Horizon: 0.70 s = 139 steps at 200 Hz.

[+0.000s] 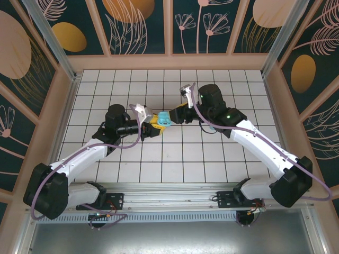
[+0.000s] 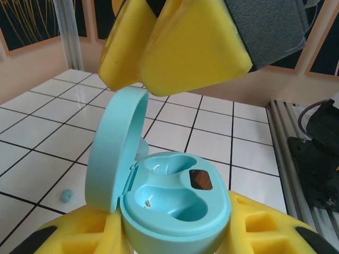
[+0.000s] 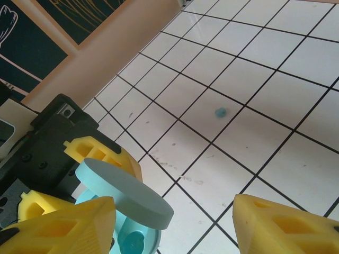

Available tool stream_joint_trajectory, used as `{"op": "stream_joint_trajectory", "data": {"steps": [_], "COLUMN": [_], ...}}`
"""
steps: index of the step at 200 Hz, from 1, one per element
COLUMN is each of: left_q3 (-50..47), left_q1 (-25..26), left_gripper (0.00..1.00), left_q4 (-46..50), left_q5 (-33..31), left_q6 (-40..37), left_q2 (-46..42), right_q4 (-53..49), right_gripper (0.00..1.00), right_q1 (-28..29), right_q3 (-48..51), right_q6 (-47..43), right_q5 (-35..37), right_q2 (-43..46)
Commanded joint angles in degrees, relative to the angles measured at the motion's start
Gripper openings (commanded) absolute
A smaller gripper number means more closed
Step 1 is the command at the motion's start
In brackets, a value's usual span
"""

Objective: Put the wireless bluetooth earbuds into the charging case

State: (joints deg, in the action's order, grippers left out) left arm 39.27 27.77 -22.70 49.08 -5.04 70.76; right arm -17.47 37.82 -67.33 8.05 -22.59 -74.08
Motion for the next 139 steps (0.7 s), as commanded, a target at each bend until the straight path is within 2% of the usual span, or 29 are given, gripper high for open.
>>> {"op": "stream_joint_trajectory", "data": {"steps": [1,139], "left_q3": [0.28,0.59], "left_q1": [0.37,0.44], "left_gripper": [0.00,0.00], "left_q4": [-2.41,-2.40], "left_q5": [1.80,1.37], "left_q6": [0.29,0.12], "left_q2": [-0.30,-0.04], "right_q4": [-0.28,-0.37], "right_gripper": [0.61,0.62], "right_q1": [0.72,1.63], "right_q3": [0.97,0.49], "right_q6": [1.07,1.21], "right_q5": [-0.70,-0.36], "right_q2": [1.75,3.14]}}
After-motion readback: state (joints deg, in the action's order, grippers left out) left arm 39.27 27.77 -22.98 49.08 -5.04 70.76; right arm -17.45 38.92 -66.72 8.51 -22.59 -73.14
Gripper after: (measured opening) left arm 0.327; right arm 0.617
